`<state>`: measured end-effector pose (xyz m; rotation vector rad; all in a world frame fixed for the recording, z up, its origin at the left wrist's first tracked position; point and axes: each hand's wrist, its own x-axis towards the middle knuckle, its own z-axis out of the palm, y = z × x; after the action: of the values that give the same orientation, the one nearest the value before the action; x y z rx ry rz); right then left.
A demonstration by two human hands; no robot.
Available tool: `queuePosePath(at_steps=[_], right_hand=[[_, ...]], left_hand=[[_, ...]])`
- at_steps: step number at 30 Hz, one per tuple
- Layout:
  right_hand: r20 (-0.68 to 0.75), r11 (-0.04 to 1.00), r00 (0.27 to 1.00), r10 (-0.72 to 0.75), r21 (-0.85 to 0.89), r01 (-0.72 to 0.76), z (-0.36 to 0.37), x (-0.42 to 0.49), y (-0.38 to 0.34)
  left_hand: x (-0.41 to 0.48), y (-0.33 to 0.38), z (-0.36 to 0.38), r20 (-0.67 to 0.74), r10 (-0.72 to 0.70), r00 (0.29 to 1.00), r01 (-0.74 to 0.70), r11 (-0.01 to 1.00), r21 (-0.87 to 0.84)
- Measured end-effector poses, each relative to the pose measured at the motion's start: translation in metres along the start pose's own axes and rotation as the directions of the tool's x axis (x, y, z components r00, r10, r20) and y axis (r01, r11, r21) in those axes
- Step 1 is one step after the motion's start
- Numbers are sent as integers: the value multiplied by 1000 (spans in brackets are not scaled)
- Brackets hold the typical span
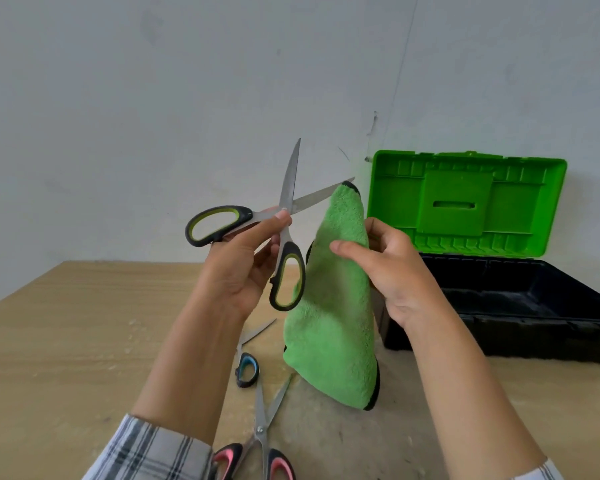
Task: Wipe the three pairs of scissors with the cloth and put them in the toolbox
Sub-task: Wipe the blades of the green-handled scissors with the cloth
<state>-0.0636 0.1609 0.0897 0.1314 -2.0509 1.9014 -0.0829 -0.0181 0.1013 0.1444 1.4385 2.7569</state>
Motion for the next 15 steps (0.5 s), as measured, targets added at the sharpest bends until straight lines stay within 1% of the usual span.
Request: queuePosePath(at_steps=[5,8,10,13,15], right_hand=[[-43,1000,999,5,-17,-6,-7,1,-2],[-34,1000,999,4,15,-3,-9,0,-5],[-31,1000,999,-16,-2,15,-12,1,-4],[11,996,1000,-24,-83,25,-19,0,-7],[27,988,1000,2,-153,3,-26,-3,-10]], left_hand=[[-1,3,1,25,-52,998,52,999,-2],[-2,5,0,26,-65,998,66,998,-18],[-3,6,0,24,-64,998,64,998,-22],[-3,8,-2,14,-54,998,54,998,-29],[-3,9,-3,9,-51,999,51,998,-29]])
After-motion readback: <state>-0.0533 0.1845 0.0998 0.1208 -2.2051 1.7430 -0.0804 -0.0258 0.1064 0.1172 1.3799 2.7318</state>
